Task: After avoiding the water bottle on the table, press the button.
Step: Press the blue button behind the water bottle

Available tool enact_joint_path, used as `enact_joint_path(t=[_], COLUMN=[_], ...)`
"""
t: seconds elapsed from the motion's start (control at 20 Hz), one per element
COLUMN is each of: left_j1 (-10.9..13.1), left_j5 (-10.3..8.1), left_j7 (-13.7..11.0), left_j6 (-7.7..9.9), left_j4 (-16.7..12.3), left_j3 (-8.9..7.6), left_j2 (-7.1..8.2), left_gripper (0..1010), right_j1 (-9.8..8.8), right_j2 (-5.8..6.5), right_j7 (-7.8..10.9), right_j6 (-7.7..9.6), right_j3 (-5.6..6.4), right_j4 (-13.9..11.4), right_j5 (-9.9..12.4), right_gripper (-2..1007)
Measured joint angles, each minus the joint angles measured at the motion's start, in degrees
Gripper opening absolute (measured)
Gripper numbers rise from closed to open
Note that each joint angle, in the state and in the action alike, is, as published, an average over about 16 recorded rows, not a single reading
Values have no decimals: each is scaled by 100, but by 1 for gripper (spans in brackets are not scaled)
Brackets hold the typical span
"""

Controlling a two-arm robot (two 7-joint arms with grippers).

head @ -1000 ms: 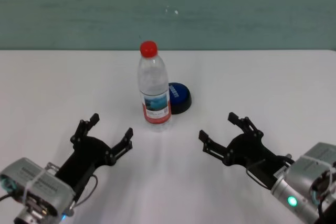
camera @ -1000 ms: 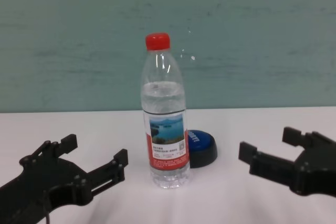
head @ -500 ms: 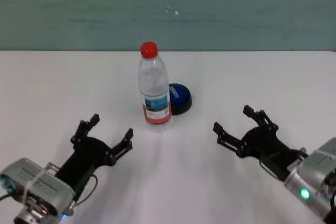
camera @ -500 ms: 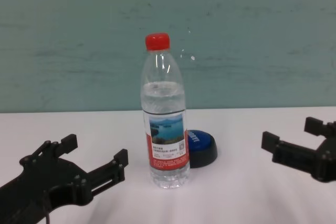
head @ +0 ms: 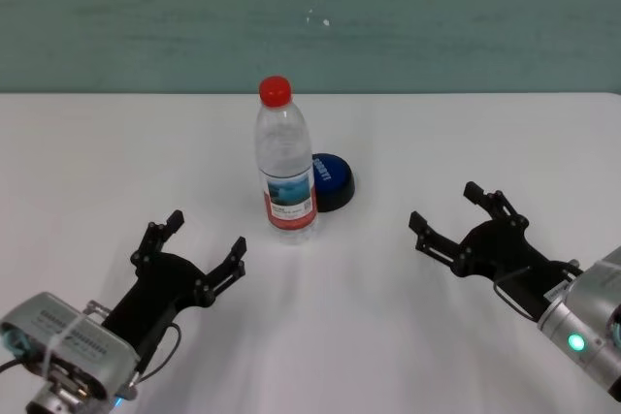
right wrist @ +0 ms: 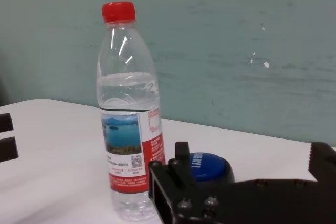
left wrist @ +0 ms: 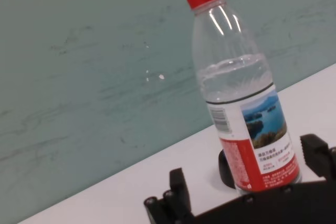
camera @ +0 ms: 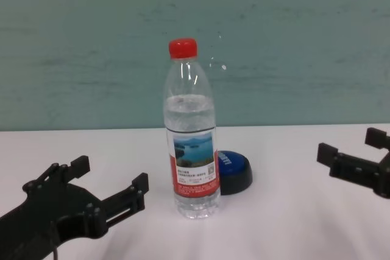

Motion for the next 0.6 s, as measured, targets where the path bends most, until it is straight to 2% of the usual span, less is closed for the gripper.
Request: enact_joint_path(t=[0.6], left_j1=[0], left_j5=[0], left_j7=[0], left_j6=[0], left_j4=[0], left_j3=[0], left_j2=[0], left_gripper=[1000], right_j1=[110], right_j2=[28], right_j7=[18], right_j6=[39], right_j3=[56], right_j4=[291], right_j5=[74], right_gripper=[1004])
